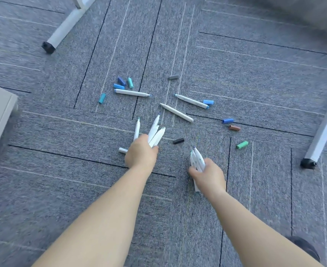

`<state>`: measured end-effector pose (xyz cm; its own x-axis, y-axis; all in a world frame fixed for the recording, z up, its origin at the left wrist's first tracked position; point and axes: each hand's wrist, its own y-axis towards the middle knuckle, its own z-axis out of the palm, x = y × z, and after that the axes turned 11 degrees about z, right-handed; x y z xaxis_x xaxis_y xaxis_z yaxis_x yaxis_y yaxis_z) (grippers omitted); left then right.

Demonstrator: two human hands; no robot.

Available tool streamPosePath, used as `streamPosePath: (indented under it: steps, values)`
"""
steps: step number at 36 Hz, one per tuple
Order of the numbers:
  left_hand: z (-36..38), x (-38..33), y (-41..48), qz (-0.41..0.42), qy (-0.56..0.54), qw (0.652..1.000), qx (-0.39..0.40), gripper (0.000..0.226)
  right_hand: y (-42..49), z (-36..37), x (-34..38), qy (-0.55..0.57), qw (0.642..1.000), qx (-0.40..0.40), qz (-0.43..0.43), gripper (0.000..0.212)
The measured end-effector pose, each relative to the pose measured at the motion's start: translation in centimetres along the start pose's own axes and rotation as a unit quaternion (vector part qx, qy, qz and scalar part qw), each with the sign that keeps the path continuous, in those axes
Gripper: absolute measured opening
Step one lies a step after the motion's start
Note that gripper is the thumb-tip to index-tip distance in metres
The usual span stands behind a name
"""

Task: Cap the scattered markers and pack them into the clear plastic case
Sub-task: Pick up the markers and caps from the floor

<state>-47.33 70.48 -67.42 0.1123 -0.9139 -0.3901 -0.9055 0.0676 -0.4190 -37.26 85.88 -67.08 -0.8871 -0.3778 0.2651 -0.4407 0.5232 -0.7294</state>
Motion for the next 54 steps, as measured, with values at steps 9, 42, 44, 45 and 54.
streamPosePath:
  steps: [9,42,44,45,54]
  values:
    - [-1.0,0.2,0.4,-0.007,-0.147,0.989,-0.006,0.027,1.3,-1.6,3.8,0.055,0.997,0.022,-0.046,0.018]
    - [-2.3,-1.2,4.3,-0.038,-0.053,0.998,0.011,0.027,9.4,-3.4,14.3,-0.185,0.950,-0.048,-0.247,0.020]
    - [-2.8,-0.8,4.1,-0.043,-0.080,0.996,-0.011,0.027,9.4,-3.6,14.4,-0.174,0.950,-0.052,-0.254,0.021]
    - [-3.0,-0.5,4.0,-0.048,-0.088,0.995,-0.019,0.027,9.4,-3.7,14.4,-0.165,0.951,-0.056,-0.256,0.022]
    - [-3.6,2.1,4.0,-0.132,-0.116,0.984,-0.034,0.036,10.7,-5.7,14.3,-0.132,0.959,-0.084,-0.237,0.022]
